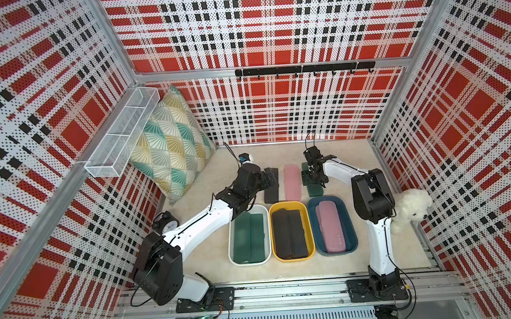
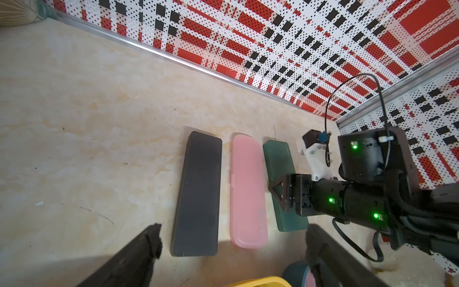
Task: Place the pencil cases by color into the storage box
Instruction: Pick up the pencil case from the center of the board, then place the pencil case at the storage box.
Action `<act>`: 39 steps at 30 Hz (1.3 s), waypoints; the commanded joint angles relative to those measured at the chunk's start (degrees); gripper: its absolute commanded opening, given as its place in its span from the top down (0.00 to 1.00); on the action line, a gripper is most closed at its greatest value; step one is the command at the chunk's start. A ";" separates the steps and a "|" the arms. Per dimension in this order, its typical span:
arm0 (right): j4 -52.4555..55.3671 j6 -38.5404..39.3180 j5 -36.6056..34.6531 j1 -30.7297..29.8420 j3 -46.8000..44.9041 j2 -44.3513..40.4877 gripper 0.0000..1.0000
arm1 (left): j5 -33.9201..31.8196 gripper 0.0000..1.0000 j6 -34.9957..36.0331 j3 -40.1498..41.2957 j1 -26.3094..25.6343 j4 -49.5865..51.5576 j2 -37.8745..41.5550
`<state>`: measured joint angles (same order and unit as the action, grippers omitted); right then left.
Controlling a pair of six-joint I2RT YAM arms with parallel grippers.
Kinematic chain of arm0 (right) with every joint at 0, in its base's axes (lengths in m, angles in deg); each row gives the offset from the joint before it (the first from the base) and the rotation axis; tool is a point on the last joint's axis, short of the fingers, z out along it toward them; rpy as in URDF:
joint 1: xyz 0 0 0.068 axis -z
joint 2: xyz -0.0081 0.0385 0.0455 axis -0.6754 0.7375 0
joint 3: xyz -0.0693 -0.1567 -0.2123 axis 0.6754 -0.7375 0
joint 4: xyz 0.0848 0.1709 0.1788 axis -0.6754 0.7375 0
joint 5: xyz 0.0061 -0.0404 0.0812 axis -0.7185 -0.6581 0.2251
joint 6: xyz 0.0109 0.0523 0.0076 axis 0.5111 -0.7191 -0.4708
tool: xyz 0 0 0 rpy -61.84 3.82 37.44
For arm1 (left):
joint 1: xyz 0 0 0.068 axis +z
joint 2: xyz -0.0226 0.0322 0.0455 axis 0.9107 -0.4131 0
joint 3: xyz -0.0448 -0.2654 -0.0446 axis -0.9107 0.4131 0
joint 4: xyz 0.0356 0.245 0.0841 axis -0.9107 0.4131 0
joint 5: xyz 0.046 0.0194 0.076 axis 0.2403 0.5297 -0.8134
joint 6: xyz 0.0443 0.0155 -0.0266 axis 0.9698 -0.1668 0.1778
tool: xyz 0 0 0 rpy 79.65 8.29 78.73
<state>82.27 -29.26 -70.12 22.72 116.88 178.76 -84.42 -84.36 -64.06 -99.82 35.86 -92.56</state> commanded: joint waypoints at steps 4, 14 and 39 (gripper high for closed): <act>-1.63 -0.01 -4.74 -0.36 -2.24 -6.50 0.38 | 0.97 0.06 2.03 0.97 1.13 -1.11 3.05; -1.32 2.50 -8.18 -0.30 0.11 -11.68 0.39 | 0.85 0.06 2.58 4.06 1.96 -1.25 7.26; 4.49 -10.34 -19.40 -26.72 -7.58 -28.16 0.38 | 5.43 0.06 2.93 10.85 7.60 -3.01 13.07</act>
<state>85.92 -36.19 -86.27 -1.20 107.66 152.18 -80.03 -82.77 -54.39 -93.22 34.92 -81.33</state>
